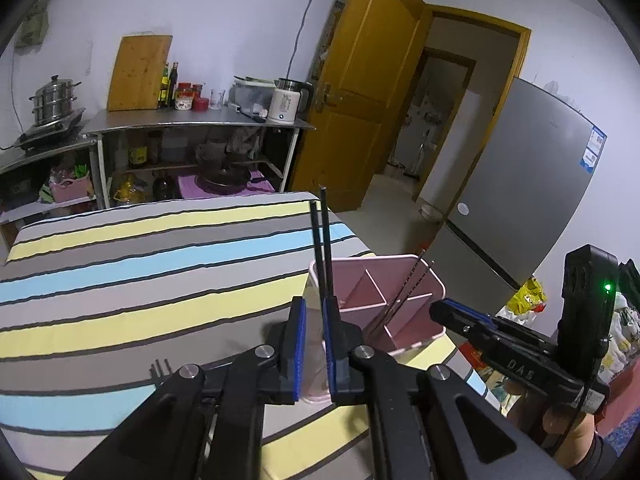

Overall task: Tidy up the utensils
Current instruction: 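Open both tools to drop the chopsticks into the basket, then move both tools back toward the remaining chopsticks on the table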

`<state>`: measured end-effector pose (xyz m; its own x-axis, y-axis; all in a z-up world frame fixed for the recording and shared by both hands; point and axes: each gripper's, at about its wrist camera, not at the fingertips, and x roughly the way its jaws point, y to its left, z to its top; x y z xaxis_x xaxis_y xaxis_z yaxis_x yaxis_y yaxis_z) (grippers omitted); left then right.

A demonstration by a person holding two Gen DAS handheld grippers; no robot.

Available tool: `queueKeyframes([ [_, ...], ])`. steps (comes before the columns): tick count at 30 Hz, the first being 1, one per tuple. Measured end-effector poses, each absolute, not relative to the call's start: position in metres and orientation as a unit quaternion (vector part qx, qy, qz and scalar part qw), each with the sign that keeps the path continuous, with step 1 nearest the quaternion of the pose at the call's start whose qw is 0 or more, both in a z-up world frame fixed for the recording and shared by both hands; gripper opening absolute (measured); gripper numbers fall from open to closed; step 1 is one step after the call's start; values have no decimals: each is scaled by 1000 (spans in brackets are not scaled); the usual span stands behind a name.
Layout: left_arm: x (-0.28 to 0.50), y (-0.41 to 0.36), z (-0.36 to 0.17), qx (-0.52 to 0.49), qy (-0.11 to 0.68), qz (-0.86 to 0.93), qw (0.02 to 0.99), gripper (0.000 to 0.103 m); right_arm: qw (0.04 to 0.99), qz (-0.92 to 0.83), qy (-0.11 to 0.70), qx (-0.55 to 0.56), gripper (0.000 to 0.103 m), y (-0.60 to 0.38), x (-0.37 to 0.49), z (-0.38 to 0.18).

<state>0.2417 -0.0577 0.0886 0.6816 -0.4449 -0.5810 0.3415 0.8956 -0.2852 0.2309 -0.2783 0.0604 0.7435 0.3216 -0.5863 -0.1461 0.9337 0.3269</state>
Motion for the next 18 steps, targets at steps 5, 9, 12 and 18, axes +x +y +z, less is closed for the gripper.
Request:
queueKeyframes([
  [5,215,-39,87,-79,329,-203,919,8,926,132,328,130,17,-276,210,63],
  [9,190,-22,81,-81,328,-186,923,8,927,144,325,117,17,-269,190,63],
  [12,172,-9,72,-86,333,-173,923,8,927,155,325,108,17,-261,177,60],
  [18,144,15,49,-102,356,-145,917,8,914,189,346,99,17,-241,161,47],
])
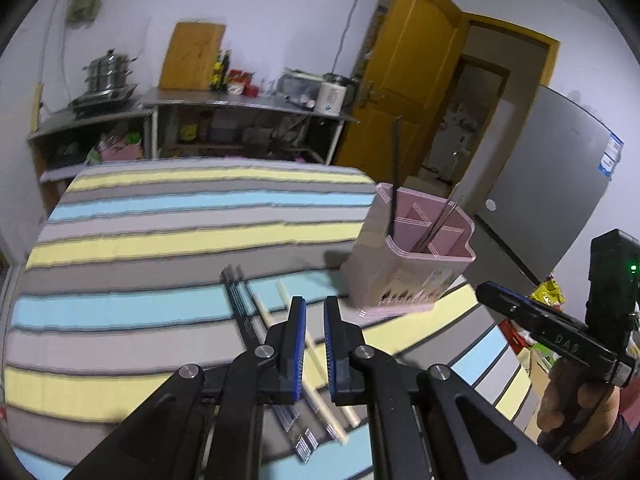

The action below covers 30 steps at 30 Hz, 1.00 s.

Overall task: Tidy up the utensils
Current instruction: 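Move both tools back toward the remaining chopsticks on the table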

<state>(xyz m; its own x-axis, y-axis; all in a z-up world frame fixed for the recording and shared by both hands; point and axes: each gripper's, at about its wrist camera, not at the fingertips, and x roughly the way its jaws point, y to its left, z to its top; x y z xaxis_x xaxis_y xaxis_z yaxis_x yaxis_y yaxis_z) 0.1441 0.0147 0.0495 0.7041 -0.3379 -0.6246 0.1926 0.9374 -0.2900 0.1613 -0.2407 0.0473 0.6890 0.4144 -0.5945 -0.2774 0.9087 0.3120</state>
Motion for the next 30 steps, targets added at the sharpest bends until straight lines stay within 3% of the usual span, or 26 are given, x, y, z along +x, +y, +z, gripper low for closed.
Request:
queueKeyframes([
  [11,126,34,13,-120,395,-114,904,8,899,221,371,78,17,-213,146,28],
  [17,138,35,-8,-124,412,-101,897,20,891,228,386,70,17,-202,151,17],
  [30,183,28,-50,-115,442,-76,886,22,875,244,414,56,17,-180,164,-10],
])
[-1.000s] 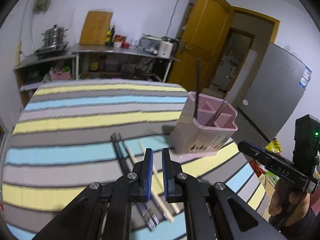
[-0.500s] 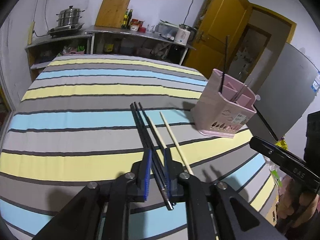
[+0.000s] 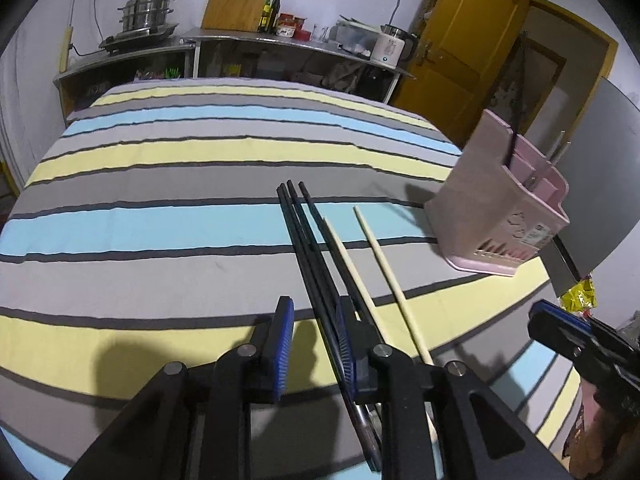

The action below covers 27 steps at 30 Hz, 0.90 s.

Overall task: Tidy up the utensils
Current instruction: 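Move both tools back toward the remaining chopsticks on the table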

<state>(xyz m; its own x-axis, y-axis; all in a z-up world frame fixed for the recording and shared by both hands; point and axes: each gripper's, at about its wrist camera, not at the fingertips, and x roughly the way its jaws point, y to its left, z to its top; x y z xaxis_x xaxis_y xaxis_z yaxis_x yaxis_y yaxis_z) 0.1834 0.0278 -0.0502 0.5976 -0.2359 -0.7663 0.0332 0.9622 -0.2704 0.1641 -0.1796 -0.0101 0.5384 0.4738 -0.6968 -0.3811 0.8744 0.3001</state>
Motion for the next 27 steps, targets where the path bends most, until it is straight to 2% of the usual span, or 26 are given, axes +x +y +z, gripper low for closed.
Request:
queueKeyframes([
  [7,201,25,-70,-103,458,-60,881,22,870,243,425,56,17,-177,173,-21],
  [18,207,18,-72,-67,438,-43,896,30,863,248,436,54,17,-163,185,-32],
  [25,203,22,-73,-50,435,-33,899,30,863,250,436,49,17,-161,185,-33],
  [27,201,24,-73,-48,437,-29,898,26,863,249,437,50,17,-162,187,-34],
])
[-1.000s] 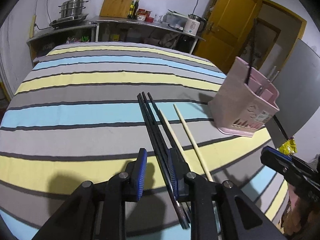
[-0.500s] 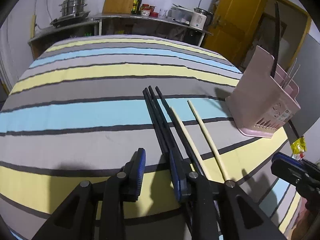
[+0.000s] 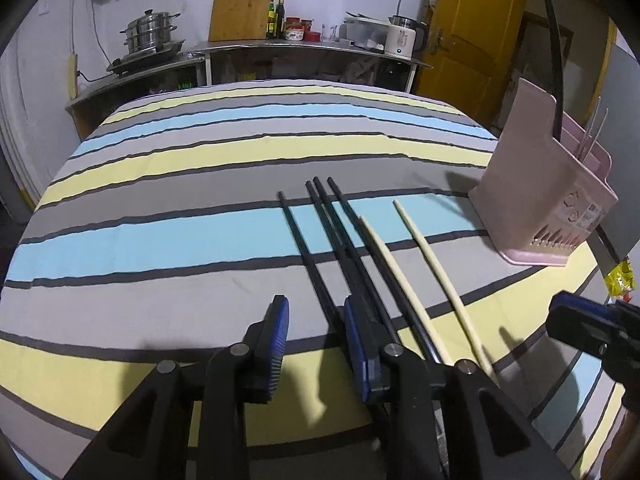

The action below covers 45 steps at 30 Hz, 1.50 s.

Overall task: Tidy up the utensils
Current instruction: 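Move both tools back toward the remaining chopsticks on the table, then grasp a wooden chopstick with the right tool while the left tool grasps a black chopstick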

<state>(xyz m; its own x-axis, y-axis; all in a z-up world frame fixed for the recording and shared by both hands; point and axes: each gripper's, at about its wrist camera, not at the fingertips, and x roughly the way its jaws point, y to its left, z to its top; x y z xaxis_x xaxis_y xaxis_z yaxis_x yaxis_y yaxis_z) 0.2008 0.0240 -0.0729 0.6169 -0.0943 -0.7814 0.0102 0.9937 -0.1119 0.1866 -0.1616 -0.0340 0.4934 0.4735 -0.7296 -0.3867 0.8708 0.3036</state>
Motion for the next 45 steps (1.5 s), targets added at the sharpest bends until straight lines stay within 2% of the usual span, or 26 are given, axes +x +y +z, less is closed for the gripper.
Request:
queueKeyframes([
  [11,203,47,-71,-85,450,-31,888,22,860,253,440,45,17,-145,205,-40],
  [21,225,65,-73,-151,462,-36,873,22,862,246,442,27,17,-120,232,-46],
  [45,235,55,-74,-99,458,-24,883,20,858,211,468,-34,17,-90,275,-72],
])
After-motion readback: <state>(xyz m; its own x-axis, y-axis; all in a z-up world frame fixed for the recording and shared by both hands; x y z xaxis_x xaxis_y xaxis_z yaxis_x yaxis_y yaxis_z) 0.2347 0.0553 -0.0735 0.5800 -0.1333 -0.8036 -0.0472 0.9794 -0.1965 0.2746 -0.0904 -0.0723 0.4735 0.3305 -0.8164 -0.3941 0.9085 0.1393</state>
